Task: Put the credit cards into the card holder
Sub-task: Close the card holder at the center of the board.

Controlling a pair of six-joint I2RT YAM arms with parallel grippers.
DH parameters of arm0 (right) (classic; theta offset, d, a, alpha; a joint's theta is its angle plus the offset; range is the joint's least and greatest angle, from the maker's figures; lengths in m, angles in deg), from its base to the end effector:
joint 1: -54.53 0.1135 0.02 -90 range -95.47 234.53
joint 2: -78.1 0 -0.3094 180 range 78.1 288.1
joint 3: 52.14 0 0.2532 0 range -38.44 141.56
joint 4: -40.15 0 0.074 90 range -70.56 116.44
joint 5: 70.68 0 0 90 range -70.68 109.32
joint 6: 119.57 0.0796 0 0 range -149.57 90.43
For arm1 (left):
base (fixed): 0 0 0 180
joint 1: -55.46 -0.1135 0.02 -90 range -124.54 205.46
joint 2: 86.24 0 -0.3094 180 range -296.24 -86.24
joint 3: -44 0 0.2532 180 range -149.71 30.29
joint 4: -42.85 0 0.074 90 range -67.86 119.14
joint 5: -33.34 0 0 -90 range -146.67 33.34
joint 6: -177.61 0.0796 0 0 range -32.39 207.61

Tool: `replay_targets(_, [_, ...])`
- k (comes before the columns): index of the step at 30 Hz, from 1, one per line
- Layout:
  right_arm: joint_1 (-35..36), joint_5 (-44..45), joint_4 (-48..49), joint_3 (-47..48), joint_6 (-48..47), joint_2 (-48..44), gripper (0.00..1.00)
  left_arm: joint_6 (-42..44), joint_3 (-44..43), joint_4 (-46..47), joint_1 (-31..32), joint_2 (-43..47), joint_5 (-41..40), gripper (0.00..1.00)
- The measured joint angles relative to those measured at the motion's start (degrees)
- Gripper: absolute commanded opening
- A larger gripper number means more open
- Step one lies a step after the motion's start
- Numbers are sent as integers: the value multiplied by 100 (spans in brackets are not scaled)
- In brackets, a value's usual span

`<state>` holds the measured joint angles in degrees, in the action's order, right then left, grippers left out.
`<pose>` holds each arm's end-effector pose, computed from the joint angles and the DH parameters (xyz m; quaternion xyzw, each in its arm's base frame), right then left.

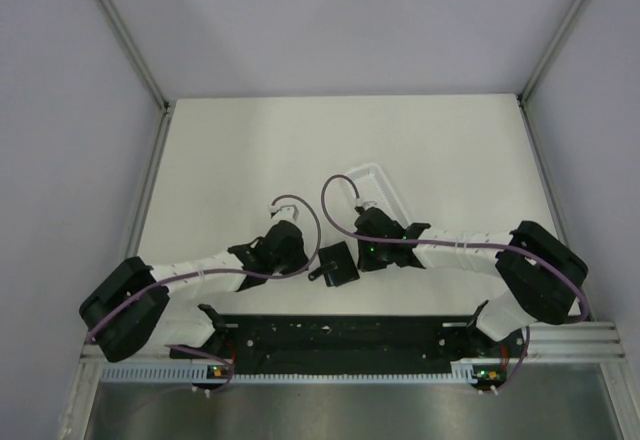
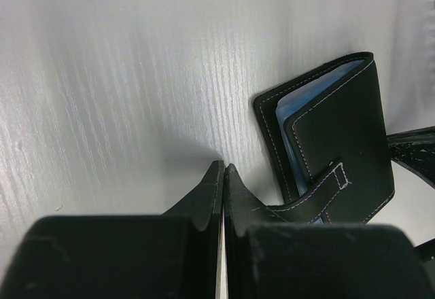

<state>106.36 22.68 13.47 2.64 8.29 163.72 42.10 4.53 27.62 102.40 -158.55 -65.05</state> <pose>0.1867 0.2300 0.1627 -0.1086 0.9536 0.1772 0.2180 0.1729 -0.1680 0.1573 -0.0145 0.9316 -0.2104 0.2962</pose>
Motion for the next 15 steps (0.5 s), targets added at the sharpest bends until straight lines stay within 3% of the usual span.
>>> replay_targets(11, [0, -260, 101, 63, -22, 114, 1, 129, -225, -328, 0, 514, 173, 0])
replay_targets(15, [0, -280, 103, 61, -13, 114, 8, 210, -275, -87, 0, 649, 595, 0])
